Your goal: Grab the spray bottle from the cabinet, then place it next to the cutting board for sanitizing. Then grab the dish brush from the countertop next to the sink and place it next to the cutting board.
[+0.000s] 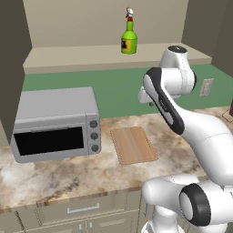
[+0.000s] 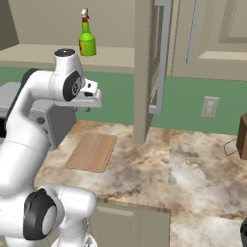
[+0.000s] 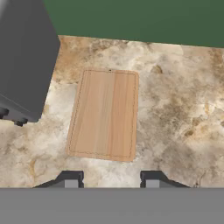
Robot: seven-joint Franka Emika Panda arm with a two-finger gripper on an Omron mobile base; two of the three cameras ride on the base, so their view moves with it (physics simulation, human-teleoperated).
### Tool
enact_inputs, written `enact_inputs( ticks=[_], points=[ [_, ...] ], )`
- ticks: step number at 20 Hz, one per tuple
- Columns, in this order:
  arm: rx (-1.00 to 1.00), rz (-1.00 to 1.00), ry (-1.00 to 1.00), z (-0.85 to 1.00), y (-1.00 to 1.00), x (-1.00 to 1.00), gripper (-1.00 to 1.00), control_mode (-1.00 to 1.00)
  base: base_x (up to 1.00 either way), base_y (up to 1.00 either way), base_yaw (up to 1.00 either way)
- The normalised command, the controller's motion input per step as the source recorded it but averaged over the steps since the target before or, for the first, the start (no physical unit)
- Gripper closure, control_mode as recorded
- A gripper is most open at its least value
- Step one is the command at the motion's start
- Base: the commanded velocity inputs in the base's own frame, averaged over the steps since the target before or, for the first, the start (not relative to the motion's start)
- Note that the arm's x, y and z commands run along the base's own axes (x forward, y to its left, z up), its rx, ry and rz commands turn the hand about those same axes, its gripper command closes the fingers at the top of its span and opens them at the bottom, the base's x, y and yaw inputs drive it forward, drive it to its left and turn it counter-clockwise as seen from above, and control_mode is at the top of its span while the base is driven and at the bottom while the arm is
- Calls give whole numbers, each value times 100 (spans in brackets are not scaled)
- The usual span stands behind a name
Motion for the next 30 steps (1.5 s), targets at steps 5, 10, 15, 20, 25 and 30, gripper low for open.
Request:
enact_inputs(
  ticks=[5,10,15,20,25,30],
  points=[
    [0,1,-1,0,3,-25,-100,-100,0,0,0],
    [0,0,-26,9,15,-49,-100,-100,0,0,0],
    [0,0,-43,53,6,-41,-100,-100,0,0,0],
    [2,0,-44,82,0,-40,-100,-100,0,0,0],
    [1,0,-32,100,0,-34,-100,-100,0,0,0],
    [5,0,-35,92,0,-20,-100,-100,0,0,0]
  ],
)
